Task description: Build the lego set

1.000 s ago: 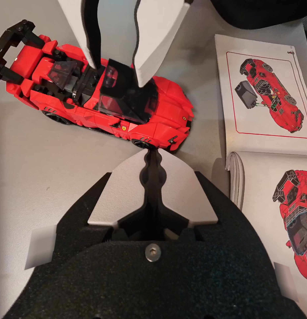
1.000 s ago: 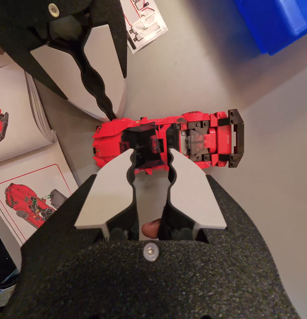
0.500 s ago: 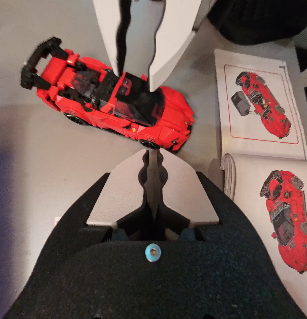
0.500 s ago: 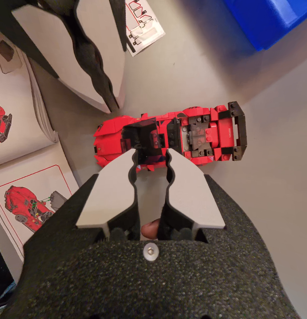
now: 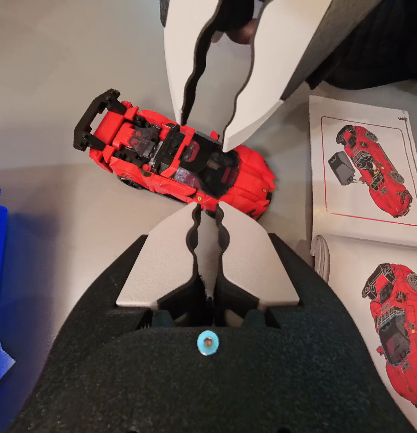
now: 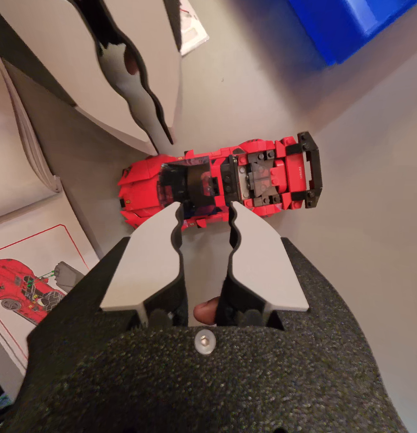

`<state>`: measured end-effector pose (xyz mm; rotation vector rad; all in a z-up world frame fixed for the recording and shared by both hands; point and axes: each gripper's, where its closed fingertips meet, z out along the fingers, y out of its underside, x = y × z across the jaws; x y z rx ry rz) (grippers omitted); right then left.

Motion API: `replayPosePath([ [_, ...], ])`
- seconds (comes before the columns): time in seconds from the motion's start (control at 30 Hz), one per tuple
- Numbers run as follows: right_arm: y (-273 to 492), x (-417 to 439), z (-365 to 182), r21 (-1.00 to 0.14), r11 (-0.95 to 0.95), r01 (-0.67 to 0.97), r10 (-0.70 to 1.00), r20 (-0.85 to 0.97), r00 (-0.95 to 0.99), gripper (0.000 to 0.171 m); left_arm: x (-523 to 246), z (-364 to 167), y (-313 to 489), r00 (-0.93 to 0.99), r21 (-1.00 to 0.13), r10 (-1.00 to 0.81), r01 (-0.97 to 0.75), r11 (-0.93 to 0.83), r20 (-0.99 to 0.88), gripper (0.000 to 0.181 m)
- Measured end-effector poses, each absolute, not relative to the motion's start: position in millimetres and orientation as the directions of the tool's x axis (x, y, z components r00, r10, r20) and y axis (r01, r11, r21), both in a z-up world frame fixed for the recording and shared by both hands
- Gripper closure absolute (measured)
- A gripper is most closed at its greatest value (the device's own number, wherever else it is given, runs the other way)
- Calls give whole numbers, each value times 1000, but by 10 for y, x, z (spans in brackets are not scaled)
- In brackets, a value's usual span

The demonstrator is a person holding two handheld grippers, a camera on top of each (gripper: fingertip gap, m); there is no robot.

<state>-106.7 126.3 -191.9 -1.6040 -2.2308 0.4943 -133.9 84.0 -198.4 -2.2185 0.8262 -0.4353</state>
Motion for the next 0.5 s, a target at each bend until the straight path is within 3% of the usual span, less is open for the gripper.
replayPosePath([
  [0.03, 1236, -1081, -1912, -478, 317, 819, 945, 83, -317, 134, -1331, -1980, 852, 736, -726, -674, -433, -535, 58, 170],
  [0.23, 1195, -1106, -1990, -433, 405, 805, 914, 160, -374, 126, -1290, -2000, 905, 727, -709, -686, -467, -529, 33, 170],
  [0.5, 1211, -1116, -1977, -423, 428, 799, 903, 171, -394, 130, -1316, -1992, 929, 726, -701, -688, -486, -522, 8, 172],
])
